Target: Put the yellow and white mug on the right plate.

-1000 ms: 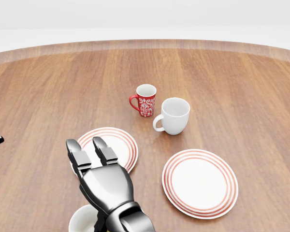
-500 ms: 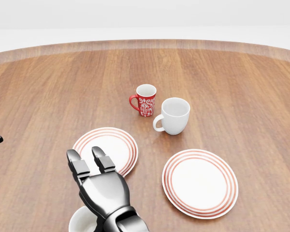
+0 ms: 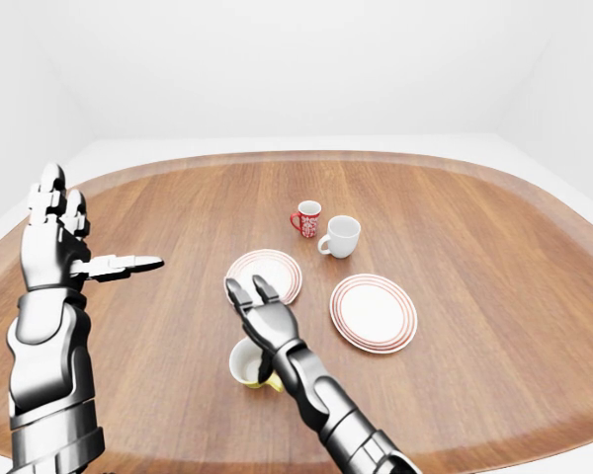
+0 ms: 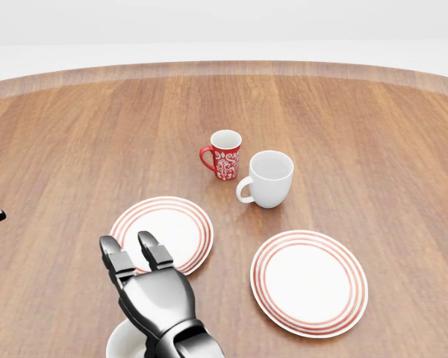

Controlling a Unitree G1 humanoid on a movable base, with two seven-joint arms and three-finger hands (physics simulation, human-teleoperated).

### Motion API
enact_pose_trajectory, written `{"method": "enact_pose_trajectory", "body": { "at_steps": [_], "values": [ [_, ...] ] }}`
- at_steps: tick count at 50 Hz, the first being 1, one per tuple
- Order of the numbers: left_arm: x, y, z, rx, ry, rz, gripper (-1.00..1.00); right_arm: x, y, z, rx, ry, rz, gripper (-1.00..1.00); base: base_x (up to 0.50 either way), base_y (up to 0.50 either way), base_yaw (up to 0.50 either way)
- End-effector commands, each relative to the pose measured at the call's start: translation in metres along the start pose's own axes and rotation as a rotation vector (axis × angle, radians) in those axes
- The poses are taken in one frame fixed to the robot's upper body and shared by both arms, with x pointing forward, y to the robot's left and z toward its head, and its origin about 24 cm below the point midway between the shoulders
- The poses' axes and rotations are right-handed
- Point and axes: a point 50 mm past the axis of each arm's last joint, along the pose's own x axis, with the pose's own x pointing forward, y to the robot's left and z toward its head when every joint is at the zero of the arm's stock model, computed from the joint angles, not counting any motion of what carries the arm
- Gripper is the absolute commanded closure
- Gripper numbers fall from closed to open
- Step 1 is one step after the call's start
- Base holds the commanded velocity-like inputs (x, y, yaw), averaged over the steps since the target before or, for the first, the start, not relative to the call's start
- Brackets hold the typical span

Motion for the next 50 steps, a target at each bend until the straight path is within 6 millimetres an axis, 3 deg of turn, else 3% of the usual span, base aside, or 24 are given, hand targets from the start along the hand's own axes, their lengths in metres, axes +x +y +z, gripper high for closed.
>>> {"method": "enact_pose_trajectory", "body": {
  "at_steps": [1, 23, 50],
  "values": [
    [0.000, 0.000, 0.001, 0.000, -0.006, -0.001, -1.00, 0.004, 0.000, 0.002, 0.005, -0.002, 0.004, -1.00, 0.00, 0.00, 0.00],
    [0.000, -0.002, 0.001, -0.005, -0.008, -0.008, -1.00, 0.001, 0.011, 0.009, 0.014, -0.024, 0.038, -1.00, 0.00, 0.00, 0.00],
    [-0.001, -0.001, 0.005, 0.001, -0.024, -0.006, -1.00, -0.005, 0.032, 0.001, 0.016, -0.005, 0.077, -1.00, 0.00, 0.00, 0.00]
  ]
}}
